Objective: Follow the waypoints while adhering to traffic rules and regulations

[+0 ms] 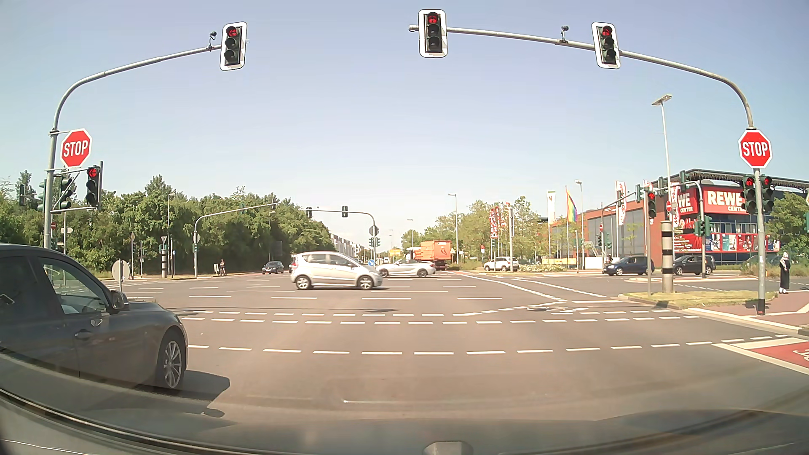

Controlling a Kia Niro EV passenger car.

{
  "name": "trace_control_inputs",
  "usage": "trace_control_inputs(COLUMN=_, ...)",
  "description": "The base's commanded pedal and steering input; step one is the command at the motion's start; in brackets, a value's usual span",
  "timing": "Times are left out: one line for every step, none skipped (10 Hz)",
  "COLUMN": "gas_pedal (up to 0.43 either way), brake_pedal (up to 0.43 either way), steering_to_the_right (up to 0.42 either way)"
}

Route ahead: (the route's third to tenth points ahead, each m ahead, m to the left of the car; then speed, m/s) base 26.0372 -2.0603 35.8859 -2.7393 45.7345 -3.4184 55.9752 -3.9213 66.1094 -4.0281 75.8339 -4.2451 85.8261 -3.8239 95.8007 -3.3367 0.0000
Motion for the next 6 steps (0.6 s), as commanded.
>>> trace_control_inputs(gas_pedal=0.0, brake_pedal=0.268, steering_to_the_right=0.008)
trace_control_inputs(gas_pedal=0.0, brake_pedal=0.268, steering_to_the_right=0.008)
trace_control_inputs(gas_pedal=0.0, brake_pedal=0.268, steering_to_the_right=0.008)
trace_control_inputs(gas_pedal=0.0, brake_pedal=0.268, steering_to_the_right=0.008)
trace_control_inputs(gas_pedal=0.0, brake_pedal=0.262, steering_to_the_right=0.008)
trace_control_inputs(gas_pedal=0.0, brake_pedal=0.268, steering_to_the_right=0.008)
